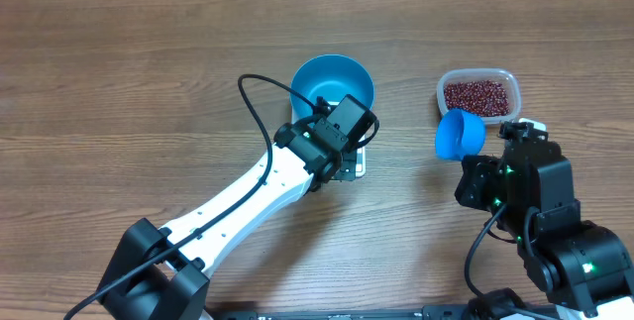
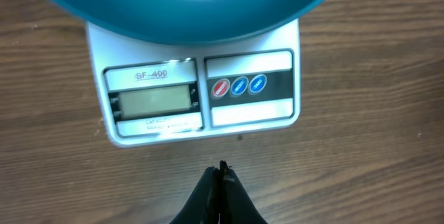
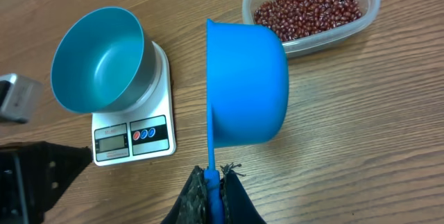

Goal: Scoop item into bowl and weigh 150g on scale

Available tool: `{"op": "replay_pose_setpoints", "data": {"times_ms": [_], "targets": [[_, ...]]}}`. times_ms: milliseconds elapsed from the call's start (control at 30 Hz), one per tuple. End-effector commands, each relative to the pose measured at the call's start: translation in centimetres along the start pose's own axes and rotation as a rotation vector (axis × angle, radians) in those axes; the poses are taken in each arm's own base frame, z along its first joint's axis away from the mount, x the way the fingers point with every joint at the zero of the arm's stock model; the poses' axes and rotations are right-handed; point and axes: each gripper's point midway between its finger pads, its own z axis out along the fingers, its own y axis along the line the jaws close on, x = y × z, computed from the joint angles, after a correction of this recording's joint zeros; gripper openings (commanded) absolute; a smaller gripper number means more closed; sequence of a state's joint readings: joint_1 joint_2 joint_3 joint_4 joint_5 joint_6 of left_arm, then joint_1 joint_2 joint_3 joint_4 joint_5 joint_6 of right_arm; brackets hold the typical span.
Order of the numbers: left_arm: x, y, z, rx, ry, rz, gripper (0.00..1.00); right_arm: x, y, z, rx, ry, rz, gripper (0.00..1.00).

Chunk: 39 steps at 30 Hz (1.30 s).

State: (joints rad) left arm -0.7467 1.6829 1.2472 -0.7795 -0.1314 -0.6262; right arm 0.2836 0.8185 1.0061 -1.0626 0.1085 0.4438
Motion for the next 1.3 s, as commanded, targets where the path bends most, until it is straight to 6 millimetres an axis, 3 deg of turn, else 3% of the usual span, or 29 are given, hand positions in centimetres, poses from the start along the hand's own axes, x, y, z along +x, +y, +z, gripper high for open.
{"op": "replay_pose_setpoints", "data": {"times_ms": [0, 233, 867, 1067, 1267], "targets": [[0.3, 0.3, 0.6, -0.005, -0.017, -0.003, 0.04, -1.3, 0.5, -1.0, -0.022, -0.043, -0.001, 0.04], [0.3, 0.5, 1.5, -0.015, -0.038, 0.007, 0.04, -1.7, 1.2, -1.0, -0.056, -0.056, 0.001, 0.04], [0.5, -0.2, 6.7, -0.032, -0.017, 0.022, 0.05, -1.8, 1.5, -1.0, -0.069, -0.060, -0.025, 0.04], [-0.3, 0.7, 6.8, -0.085, -0.061, 0.017, 0.05, -1.8, 1.5, -1.0, -0.069, -0.061, -0.025, 0.04], [-0.8, 0.3, 6.8, -0.070, -0.082, 0.012, 0.05, -2.0, 1.6, -1.1, -0.074, -0.070, -0.024, 0.04]]}}
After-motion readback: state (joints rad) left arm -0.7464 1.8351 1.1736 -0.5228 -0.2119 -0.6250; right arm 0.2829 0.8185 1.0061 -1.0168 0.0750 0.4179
